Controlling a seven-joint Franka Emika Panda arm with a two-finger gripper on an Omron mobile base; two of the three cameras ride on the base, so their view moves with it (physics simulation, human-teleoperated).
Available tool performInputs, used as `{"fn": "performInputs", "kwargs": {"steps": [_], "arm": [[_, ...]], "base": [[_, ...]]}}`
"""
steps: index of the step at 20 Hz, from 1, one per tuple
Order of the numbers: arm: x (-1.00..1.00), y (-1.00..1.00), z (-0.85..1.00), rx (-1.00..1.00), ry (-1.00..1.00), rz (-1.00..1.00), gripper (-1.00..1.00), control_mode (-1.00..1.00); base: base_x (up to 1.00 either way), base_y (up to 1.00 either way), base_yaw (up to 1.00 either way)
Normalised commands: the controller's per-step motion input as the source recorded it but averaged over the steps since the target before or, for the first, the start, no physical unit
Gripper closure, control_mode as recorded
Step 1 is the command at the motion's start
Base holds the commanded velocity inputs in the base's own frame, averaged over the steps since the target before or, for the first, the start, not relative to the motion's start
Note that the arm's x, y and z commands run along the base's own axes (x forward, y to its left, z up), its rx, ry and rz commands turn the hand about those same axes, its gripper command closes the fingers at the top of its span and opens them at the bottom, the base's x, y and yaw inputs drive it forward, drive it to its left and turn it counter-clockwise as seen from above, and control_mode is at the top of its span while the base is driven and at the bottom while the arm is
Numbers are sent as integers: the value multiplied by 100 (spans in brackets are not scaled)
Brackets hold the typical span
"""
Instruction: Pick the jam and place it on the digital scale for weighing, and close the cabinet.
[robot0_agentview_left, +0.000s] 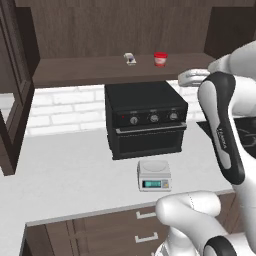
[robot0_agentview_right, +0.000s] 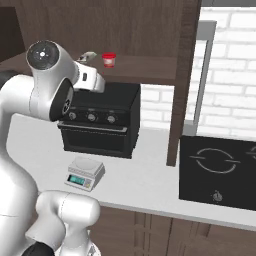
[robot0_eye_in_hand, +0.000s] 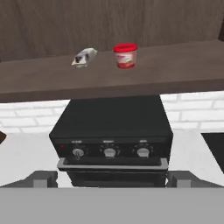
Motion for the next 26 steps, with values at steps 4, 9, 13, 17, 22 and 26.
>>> {"fn": "performInputs", "kwargs": {"steps": [4,9,13,17,22,26], "arm": [[0,-14,64,0,-5,0,-100,-100],[1,3,47,-9,-1,-1,-100,-100],[24,0,9,-5,2,0,-100,-100],[35,13,-6,-8,0,0,-100,-100],[40,21,-13,-4,-1,0,-100,-100],[54,13,-24,-3,1,1,-100,-100]], "base": [[0,0,0],[0,0,0],[0,0,0],[0,0,0],[0,0,0],[0,0,0]]}}
